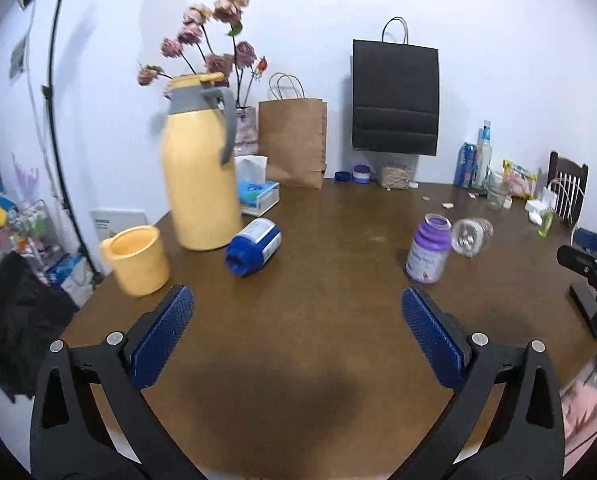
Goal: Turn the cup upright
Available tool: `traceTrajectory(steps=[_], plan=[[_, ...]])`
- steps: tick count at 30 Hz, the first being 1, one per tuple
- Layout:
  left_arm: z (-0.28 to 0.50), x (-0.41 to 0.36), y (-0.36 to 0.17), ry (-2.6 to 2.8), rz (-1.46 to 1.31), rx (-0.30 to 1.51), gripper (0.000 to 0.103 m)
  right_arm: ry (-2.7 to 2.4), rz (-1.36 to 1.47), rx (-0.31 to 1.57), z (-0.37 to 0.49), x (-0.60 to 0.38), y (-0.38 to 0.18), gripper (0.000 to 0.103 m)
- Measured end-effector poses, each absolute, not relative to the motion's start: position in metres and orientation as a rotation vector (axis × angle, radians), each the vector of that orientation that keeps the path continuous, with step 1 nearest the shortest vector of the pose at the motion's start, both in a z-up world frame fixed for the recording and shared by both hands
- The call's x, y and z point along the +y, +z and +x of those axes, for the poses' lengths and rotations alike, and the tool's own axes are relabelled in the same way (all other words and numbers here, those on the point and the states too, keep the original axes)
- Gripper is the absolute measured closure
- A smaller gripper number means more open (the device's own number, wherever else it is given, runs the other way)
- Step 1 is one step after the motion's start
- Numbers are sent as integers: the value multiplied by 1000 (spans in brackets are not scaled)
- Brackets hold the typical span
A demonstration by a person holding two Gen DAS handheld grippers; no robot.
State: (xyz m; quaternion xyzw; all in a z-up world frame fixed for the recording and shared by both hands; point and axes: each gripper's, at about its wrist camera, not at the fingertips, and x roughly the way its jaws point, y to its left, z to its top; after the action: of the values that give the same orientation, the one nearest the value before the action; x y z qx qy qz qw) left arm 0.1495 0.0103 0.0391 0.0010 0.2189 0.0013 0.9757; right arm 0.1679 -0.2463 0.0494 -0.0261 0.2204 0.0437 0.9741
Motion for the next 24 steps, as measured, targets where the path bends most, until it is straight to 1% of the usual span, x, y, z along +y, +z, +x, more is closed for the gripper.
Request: traceTrajectory(steps=[3, 8, 12, 15, 17, 20, 24], plan=[[110, 15, 39, -19, -33, 411, 0, 124, -8, 450, 135, -239, 44, 22], [69, 24, 35, 12, -54, 367, 0, 139, 29, 453, 89, -223, 28, 22], [36, 21, 25, 61, 34, 326, 0, 124, -13, 398, 58, -209, 23, 22], [14, 23, 15, 53, 12, 315, 0, 143, 35, 389, 40, -204, 20, 22], [0, 21, 7, 64, 0, 304, 0, 125, 86, 350, 25, -205, 13, 22], [-12, 21, -3, 37, -40, 312, 0, 102, 126, 333, 9, -201, 1, 21], [-16, 20, 0, 22, -42, 280, 0, 122, 82, 345, 10, -189, -2, 21]])
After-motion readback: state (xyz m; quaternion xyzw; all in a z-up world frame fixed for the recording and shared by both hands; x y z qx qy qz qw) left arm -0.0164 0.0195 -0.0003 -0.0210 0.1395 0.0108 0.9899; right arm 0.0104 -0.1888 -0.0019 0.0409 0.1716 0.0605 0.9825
